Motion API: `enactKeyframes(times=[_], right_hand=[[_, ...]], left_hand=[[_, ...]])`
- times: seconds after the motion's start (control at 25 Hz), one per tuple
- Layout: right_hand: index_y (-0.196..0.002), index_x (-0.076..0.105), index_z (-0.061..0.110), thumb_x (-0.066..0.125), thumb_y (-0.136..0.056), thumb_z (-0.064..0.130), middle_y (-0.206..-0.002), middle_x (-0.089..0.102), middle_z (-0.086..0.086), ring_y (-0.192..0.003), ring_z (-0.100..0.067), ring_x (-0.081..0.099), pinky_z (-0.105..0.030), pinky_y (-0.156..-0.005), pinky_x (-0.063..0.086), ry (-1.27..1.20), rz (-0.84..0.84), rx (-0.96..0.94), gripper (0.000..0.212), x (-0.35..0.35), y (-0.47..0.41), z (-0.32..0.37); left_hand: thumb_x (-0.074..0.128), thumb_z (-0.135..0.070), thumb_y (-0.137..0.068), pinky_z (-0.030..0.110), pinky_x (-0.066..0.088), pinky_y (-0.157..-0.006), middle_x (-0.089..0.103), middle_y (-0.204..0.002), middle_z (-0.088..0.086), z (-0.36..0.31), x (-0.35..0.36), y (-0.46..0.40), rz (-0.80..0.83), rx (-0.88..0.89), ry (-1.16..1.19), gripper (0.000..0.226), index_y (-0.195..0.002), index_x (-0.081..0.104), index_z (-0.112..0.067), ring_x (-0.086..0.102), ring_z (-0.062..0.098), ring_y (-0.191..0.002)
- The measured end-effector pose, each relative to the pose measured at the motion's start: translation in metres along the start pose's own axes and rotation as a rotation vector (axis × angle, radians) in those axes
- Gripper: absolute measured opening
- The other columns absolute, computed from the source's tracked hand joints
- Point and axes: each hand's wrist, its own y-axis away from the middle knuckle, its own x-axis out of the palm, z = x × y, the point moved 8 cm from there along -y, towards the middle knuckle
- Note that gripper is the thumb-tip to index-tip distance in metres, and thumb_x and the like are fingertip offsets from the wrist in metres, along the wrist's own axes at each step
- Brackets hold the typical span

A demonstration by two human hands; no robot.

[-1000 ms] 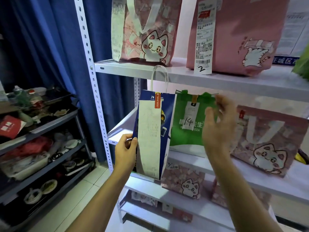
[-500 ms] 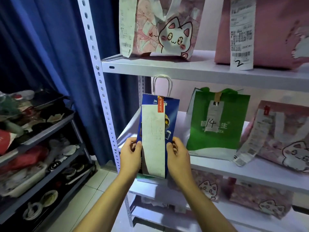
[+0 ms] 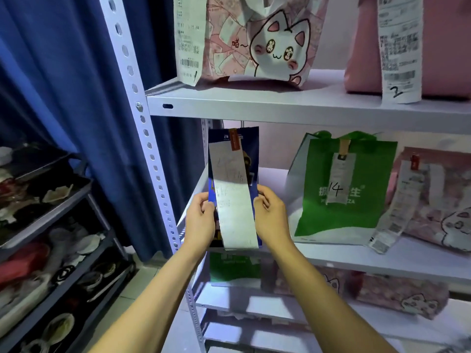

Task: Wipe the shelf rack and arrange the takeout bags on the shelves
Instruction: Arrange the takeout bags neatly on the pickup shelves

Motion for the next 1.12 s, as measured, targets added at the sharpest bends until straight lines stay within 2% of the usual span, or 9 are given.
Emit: enactKeyframes(times=[0.08, 0.16, 0.24, 0.36, 0.48, 0.56, 0.68, 0.88, 1.12], right_hand=[[-0.114, 0.065, 0.018, 0.044, -0.099, 0.002, -0.093, 0.073, -0.002, -0.075, -0.027, 0.063, -0.047, -0.068, 0.054, 0.028, -0.001, -0.024, 0.03, 0.004, -0.021, -0.004], [-0.112, 0.065, 0.018, 0.046, -0.098, 0.001, -0.092, 0.073, 0.003, -0.074, -0.018, 0.063, -0.032, -0.059, 0.05, 0.057, -0.005, -0.032, 0.029, 0.009, -0.041, -0.014], [-0.121, 0.065, 0.023, 0.048, -0.096, 0.0, -0.098, 0.071, 0.011, -0.081, -0.005, 0.063, -0.008, -0.062, 0.047, 0.063, -0.008, -0.011, 0.038, 0.013, -0.056, -0.025], [-0.119, 0.068, 0.028, 0.05, -0.096, 0.0, -0.095, 0.068, 0.017, -0.083, 0.003, 0.061, -0.001, -0.06, 0.046, 0.022, -0.036, 0.012, 0.041, 0.019, -0.073, -0.043], [-0.114, 0.071, 0.024, 0.053, -0.1, 0.012, -0.099, 0.07, 0.013, -0.086, -0.012, 0.065, -0.004, -0.065, 0.047, 0.034, -0.041, 0.025, 0.025, 0.035, -0.087, -0.056], [-0.108, 0.073, 0.019, 0.055, -0.1, 0.017, -0.098, 0.074, 0.005, -0.086, -0.019, 0.065, -0.012, -0.069, 0.051, -0.07, -0.053, 0.093, 0.02, 0.044, -0.095, -0.066], [-0.098, 0.073, 0.014, 0.055, -0.099, 0.014, -0.094, 0.075, -0.004, -0.085, -0.027, 0.065, -0.03, -0.077, 0.056, -0.231, -0.06, 0.185, 0.018, 0.055, -0.096, -0.074], [-0.098, 0.07, 0.019, 0.054, -0.097, 0.008, -0.083, 0.069, 0.014, -0.069, 0.003, 0.059, -0.005, -0.062, 0.044, -0.092, -0.045, 0.079, 0.019, 0.048, -0.08, -0.064], [-0.109, 0.069, 0.021, 0.053, -0.099, 0.017, -0.095, 0.073, 0.003, -0.077, -0.008, 0.062, -0.004, -0.059, 0.044, -0.024, 0.004, 0.132, 0.02, 0.04, -0.059, -0.055]], left_hand=[[0.043, -0.005, -0.098, 0.008, 0.04, -0.049, 0.065, -0.079, -0.003, -0.004, 0.003, -0.019, 0.006, 0.008, -0.011, 0.023, -0.104, 0.063, -0.017, 0.052, 0.002, -0.059], [0.043, -0.003, -0.098, 0.012, 0.05, -0.059, 0.071, -0.092, -0.003, -0.003, 0.007, -0.04, 0.005, 0.018, -0.059, 0.027, -0.11, 0.062, -0.016, 0.061, 0.011, -0.073], [0.042, 0.0, -0.096, 0.031, 0.06, -0.074, 0.073, -0.103, 0.003, 0.005, 0.011, -0.057, -0.009, -0.012, -0.074, 0.034, -0.118, 0.063, -0.016, 0.068, 0.022, -0.09], [0.043, 0.002, -0.094, 0.05, 0.061, -0.08, 0.074, -0.107, 0.008, 0.022, 0.016, -0.076, -0.028, -0.059, -0.094, 0.04, -0.117, 0.066, -0.02, 0.069, 0.033, -0.101], [0.045, 0.006, -0.094, 0.034, 0.062, -0.062, 0.076, -0.087, -0.007, 0.031, 0.009, -0.09, -0.101, -0.066, -0.082, 0.049, -0.101, 0.068, -0.037, 0.072, 0.014, -0.081], [0.044, 0.012, -0.092, 0.015, 0.052, -0.051, 0.072, -0.078, -0.014, 0.03, 0.007, -0.097, -0.137, -0.032, -0.076, 0.048, -0.101, 0.066, -0.031, 0.067, -0.004, -0.065], [0.044, 0.015, -0.089, 0.006, 0.047, -0.053, 0.071, -0.074, -0.019, 0.031, 0.004, -0.102, -0.173, -0.031, -0.065, 0.049, -0.097, 0.066, -0.028, 0.065, -0.009, -0.066], [0.049, 0.008, -0.092, 0.0, 0.043, -0.055, 0.068, -0.092, -0.015, 0.041, 0.001, -0.098, -0.136, -0.03, -0.112, 0.039, -0.111, 0.062, -0.023, 0.067, 0.0, -0.078], [0.05, -0.001, -0.098, 0.0, 0.044, -0.065, 0.064, -0.115, -0.004, 0.036, -0.001, -0.081, -0.025, -0.029, -0.162, 0.035, -0.13, 0.058, -0.012, 0.062, 0.005, -0.093]])
